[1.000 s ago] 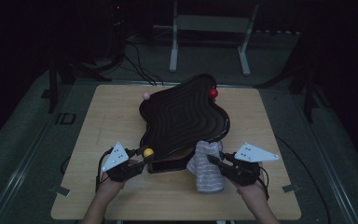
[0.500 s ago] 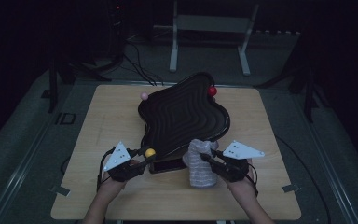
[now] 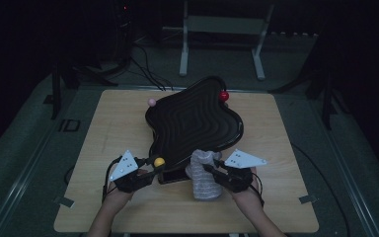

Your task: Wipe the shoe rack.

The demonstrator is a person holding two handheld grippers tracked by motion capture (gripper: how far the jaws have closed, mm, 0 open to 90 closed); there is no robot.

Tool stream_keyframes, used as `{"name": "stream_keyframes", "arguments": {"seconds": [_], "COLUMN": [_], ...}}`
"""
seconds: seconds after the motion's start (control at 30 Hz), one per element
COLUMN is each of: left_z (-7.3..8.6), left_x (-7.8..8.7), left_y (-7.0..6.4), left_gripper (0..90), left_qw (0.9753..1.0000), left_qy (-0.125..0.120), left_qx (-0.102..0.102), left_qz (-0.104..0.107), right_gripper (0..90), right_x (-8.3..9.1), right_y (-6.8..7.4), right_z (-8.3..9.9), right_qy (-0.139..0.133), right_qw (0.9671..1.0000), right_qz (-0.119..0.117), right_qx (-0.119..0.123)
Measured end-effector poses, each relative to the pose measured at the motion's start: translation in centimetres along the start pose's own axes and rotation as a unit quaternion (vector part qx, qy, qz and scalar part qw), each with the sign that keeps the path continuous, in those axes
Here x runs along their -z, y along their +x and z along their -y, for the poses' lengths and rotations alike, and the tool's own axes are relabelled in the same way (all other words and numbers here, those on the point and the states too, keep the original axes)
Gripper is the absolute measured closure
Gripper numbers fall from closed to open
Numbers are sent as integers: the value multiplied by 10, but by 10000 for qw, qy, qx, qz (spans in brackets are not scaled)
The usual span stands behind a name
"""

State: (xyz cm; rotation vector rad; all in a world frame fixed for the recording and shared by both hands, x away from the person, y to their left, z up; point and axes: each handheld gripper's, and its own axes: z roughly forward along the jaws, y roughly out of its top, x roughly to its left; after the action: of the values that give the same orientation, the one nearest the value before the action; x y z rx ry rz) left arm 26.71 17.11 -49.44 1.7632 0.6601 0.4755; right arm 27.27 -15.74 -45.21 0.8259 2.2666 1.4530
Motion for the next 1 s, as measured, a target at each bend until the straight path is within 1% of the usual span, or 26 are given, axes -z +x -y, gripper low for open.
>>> {"name": "stream_keyframes", "arguments": {"seconds": [0.07,0.17,0.47,0.57,0.6,0.63,0.67,0.87,1.0], "left_z": [0,0,0,0,-1,-1,-1,-1,-1], "left_x": [0,0,-1,-1,-1,-1,-1,-1,-1], "left_y": [0,0,-1,-1,-1,-1,-1,-1,-2], "left_gripper": [604,604,604,604,604,604,604,604,604], "left_qw": [10000,10000,10000,10000,10000,10000,10000,10000,10000], "left_qy": [-2,-4,6,7,16,16,21,13,21], "left_qx": [7,8,-12,-4,-8,-8,-10,5,2], "left_qz": [5,8,3,3,-1,-1,-4,3,-11], "right_gripper": [750,750,749,749,749,749,748,747,747], "right_x": [-5,-8,-20,-25,-30,-30,-34,-43,-51], "right_y": [2,4,12,16,19,19,21,25,32], "right_z": [1,2,4,5,6,6,8,13,15], "right_qy": [14,18,107,161,214,214,256,350,411], "right_qw": [10000,10000,9998,9996,9994,9994,9992,9986,9981], "right_qz": [-25,-40,-179,-229,-271,-271,-299,-383,-448], "right_qx": [-8,0,19,40,62,62,86,61,132]}}
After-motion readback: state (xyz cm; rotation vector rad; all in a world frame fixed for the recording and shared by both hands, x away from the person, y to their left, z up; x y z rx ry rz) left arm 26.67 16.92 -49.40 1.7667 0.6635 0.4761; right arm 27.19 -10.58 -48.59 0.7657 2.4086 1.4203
